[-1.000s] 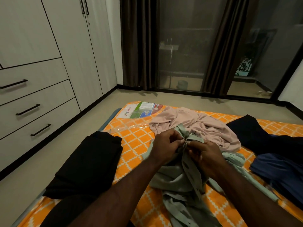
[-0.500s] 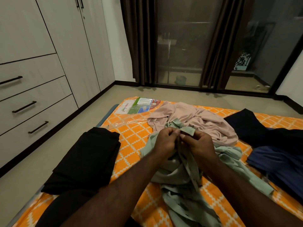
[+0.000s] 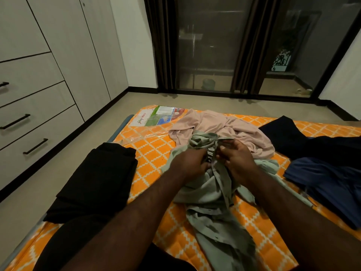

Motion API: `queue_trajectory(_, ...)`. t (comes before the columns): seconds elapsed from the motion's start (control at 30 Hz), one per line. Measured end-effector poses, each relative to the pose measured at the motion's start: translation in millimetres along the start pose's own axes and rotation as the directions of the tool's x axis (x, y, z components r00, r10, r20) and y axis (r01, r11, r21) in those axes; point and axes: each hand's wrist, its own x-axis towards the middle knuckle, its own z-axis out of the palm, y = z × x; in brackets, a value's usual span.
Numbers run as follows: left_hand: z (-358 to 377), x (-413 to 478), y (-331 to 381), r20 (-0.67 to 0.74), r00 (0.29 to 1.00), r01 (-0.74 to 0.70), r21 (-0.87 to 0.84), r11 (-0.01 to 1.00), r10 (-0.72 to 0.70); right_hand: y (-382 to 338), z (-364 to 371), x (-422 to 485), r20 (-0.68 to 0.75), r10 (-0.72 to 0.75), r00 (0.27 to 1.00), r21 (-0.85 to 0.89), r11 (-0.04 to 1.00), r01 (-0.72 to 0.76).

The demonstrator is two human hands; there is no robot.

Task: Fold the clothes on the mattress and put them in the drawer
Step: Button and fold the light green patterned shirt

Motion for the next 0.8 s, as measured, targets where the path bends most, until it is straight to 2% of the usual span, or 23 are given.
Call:
queue_trajectory(0.07, 1.0, -0.4, 4.6, -0.107, 0.994, 0.013, 0.013, 1.0, -0.011, 2.5, -3.4, -1.6, 0.058, 0.035, 0.998, -0.132, 0.991, -0.028)
queue_trajectory(0.13, 2.7, -1.9, 4.8, -0.164, 0.985, 0.06, 0.076, 0.995, -0.047, 3.4, -7.5, -2.2, 0.078, -0.015, 0.997, -0.396, 0.917, 0.045)
queue_trajectory(0.17, 4.0, -2.4, 3.5, -0.176, 0.982, 0.084, 0.086, 0.993, -0.068, 4.9, -9.2, -1.6, 0.089, -0.062, 0.994, -0.55, 0.829, 0.101)
queue_trajectory(0.23, 5.0, -2.7, 1.6, -0.195, 0.975, 0.119, 0.063, 0.991, -0.105, 10.4, -9.6, -1.5, 0.139, -0.126, 0.982, -0.789, 0.585, 0.186)
queue_trajectory(0.3, 3.3, -0.8, -1.5, -0.212, 0.969, 0.134, 0.038, 0.99, -0.123, 15.6, -7.7, -1.8, 0.167, -0.137, 0.976, -0.914, 0.349, 0.205)
queue_trajectory(0.37, 3.6, 1.4, -5.5, -0.247, 0.962, 0.123, 0.024, 0.992, -0.114, 19.0, -5.3, -4.0, 0.202, -0.133, 0.97, -0.951, 0.211, 0.227)
queue_trajectory(0.47, 5.9, 7.6, -11.8, -0.262, 0.954, 0.117, -0.128, 0.985, -0.147, 25.4, -3.9, -3.7, 0.237, -0.141, 0.961, -0.948, 0.181, 0.261)
queue_trajectory(0.6, -0.8, 11.2, -11.8, -0.18, 0.961, 0.124, -0.404, 0.906, -0.211, 33.5, -2.0, -2.9, 0.227, -0.196, 0.954, -0.958, 0.132, 0.255)
queue_trajectory(0.7, -0.6, 10.3, -13.6, -0.131, 0.907, 0.258, -0.579, 0.774, -0.4, 36.8, -1.6, 0.8, 0.203, -0.195, 0.959, -0.95, 0.198, 0.241)
queue_trajectory(0.77, 0.2, 7.4, -15.5, -0.08, 0.879, 0.305, -0.664, 0.682, -0.471, 38.4, -2.5, 4.6, 0.18, -0.211, 0.961, -0.944, 0.236, 0.229)
queue_trajectory(0.8, 0.5, 5.6, -17.3, -0.096, 0.881, 0.301, -0.641, 0.706, -0.462, 38.9, -3.4, 6.0, 0.174, -0.221, 0.96, -0.941, 0.249, 0.228)
